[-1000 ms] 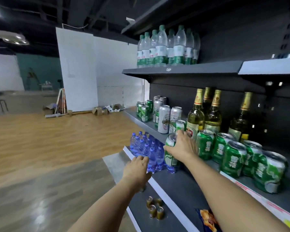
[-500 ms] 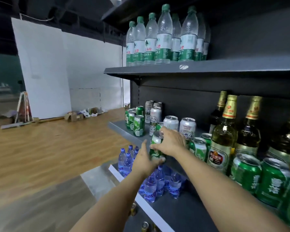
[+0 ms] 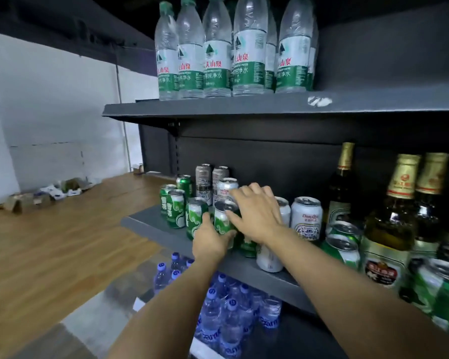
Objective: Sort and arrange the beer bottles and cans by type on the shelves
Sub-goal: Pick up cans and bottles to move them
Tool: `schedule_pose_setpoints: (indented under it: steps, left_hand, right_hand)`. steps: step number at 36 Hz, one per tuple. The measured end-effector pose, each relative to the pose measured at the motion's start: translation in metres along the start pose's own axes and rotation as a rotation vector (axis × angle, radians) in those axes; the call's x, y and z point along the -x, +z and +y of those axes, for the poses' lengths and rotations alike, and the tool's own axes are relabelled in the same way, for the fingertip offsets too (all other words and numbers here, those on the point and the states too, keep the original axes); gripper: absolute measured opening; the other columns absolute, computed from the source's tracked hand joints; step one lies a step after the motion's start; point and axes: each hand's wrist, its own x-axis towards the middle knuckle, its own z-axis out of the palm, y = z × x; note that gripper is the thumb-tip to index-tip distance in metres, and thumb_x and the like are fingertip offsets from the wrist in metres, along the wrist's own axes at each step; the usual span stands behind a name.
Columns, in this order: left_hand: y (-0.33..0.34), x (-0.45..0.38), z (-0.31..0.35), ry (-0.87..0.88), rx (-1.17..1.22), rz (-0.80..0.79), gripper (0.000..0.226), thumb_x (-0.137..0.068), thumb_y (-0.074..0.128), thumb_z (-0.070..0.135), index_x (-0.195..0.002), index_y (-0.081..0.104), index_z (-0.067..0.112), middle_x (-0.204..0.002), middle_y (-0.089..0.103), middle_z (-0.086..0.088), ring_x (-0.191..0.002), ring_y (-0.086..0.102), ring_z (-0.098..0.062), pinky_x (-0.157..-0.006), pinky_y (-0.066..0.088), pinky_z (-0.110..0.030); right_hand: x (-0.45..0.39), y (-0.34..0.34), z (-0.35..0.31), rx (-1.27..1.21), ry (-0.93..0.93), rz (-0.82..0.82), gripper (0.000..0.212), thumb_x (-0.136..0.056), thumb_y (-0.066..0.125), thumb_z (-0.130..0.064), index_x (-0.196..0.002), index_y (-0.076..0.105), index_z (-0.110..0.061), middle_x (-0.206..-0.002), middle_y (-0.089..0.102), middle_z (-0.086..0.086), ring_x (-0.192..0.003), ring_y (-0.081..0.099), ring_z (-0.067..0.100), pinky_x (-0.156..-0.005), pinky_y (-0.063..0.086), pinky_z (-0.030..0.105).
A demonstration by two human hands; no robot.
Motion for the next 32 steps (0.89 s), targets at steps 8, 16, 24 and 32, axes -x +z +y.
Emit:
schedule_pose_setpoints:
  steps: [8,16,24,32]
  left_hand:
    - [0.004,-0.035,-0.020,-0.048,0.053,-0.120,0.073,-0.083,0.074,0.034,-0.139,0.032,0.011,-0.120,0.060,-0.015,-0.104,0.059,-0.032,-0.083,0.049,-0.038]
    - [0.009,-0.046,-0.040,0.004,0.120,-0.159,0.072,-0.085,0.073,0.030,-0.139,0.032,0.005,-0.126,0.057,-0.020,-0.108,0.057,-0.035,-0.083,0.046,-0.040]
    - [0.017,-0.011,-0.045,0.250,0.078,0.169,0.045,-0.085,0.069,0.027,-0.116,0.048,0.002,-0.107,0.052,-0.016,-0.103,0.051,-0.035,-0.073,0.046,-0.047]
    - [0.039,0.058,0.012,0.777,-0.027,-0.026,0.028,-0.085,0.065,0.026,-0.104,0.055,0.007,-0.097,0.055,-0.011,-0.093,0.054,-0.031,-0.069,0.046,-0.041]
  right_hand:
    - [-0.011,0.026,0.001,0.209,0.183,0.023,0.040,-0.089,0.055,-0.046,-0.115,0.062,-0.016,-0.113,0.064,0.005,-0.110,0.051,0.028,-0.096,0.023,0.043]
    - [-0.006,0.027,0.006,0.263,0.320,-0.071,0.051,-0.098,0.034,-0.050,-0.135,0.044,-0.018,-0.132,0.053,0.004,-0.124,0.041,0.026,-0.110,0.018,0.045]
    - [0.010,0.018,0.006,0.240,0.372,0.167,0.053,-0.090,0.035,-0.047,-0.127,0.056,-0.015,-0.124,0.059,0.003,-0.113,0.051,0.025,-0.103,0.025,0.042]
    - [0.102,-0.027,0.039,0.328,0.416,0.299,0.036,-0.087,0.044,-0.035,-0.112,0.061,-0.016,-0.109,0.062,0.003,-0.097,0.056,0.023,-0.085,0.030,0.037]
